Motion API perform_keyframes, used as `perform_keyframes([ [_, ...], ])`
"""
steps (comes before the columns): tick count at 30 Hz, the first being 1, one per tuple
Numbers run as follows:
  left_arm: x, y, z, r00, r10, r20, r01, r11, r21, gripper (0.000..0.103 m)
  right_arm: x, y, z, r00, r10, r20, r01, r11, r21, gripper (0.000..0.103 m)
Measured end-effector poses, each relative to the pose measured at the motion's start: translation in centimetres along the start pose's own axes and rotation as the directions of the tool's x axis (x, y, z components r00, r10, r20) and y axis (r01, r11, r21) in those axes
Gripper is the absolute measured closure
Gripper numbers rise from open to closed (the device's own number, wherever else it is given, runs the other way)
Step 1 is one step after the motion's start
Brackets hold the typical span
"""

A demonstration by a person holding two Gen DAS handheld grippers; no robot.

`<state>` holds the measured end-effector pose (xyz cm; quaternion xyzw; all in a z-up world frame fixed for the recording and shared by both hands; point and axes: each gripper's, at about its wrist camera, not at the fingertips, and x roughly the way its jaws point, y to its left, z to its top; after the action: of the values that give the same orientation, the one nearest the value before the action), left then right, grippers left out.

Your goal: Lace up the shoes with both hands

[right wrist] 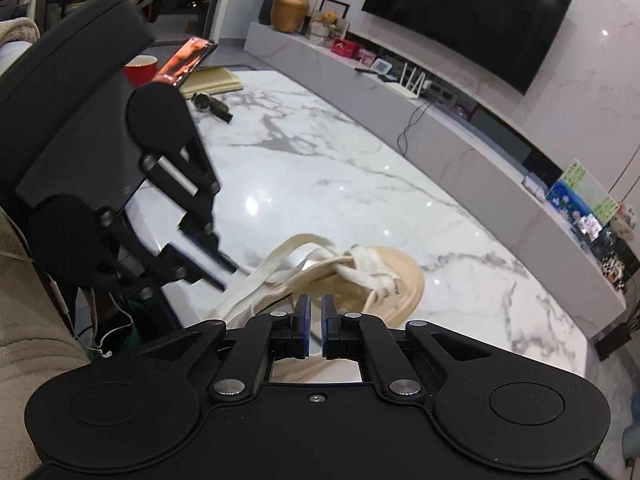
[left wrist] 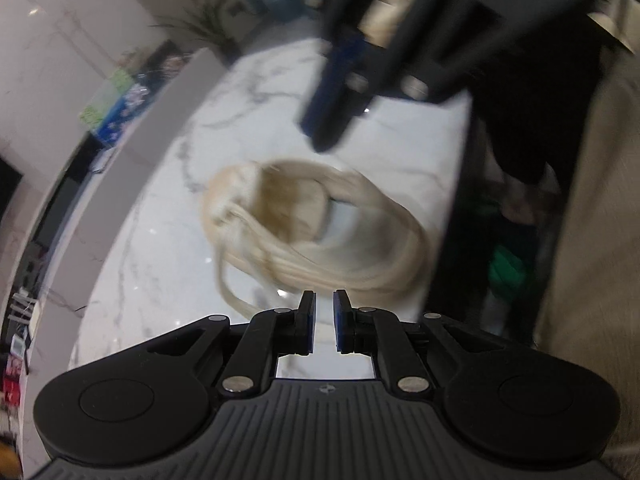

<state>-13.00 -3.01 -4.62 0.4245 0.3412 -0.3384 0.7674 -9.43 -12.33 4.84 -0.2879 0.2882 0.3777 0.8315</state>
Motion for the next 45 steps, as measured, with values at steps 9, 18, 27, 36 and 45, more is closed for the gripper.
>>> perform_keyframes([
  [9, 1.9, -2.5, -1.3, 0.998, -0.059, -0.011, 0.06, 0.979, 0.197, 0.084, 1.1, 2.5, -0.7, 0.989, 0.134, -0.058, -0.138, 0.988, -0.072, 0.078],
  [18, 4.6, -3.5, -2.3, 0.995, -0.098, -0.017, 0.095, 0.889, 0.448, 0.084, 1.2, 2.7, -0.7, 0.988, 0.129, -0.08, -0.132, 0.991, -0.034, 0.078],
  [27, 5.8, -3.9, -2.7, 0.987, -0.159, -0.028, 0.148, 0.822, 0.549, 0.081, 1.9, 2.0, -0.8, 0.986, 0.134, -0.099, -0.136, 0.99, -0.019, 0.078],
  [36, 6.5, -2.0, -2.0, 0.972, -0.231, -0.036, 0.226, 0.893, 0.39, 0.083, 2.3, 1.4, -0.8, 0.986, 0.126, -0.108, -0.127, 0.992, -0.008, 0.078],
  [45, 6.8, -0.5, -2.2, 0.977, -0.213, -0.025, 0.214, 0.956, 0.203, 0.101, 2.5, 1.2, -0.6, 0.989, 0.115, -0.098, -0.117, 0.993, -0.019, 0.078],
])
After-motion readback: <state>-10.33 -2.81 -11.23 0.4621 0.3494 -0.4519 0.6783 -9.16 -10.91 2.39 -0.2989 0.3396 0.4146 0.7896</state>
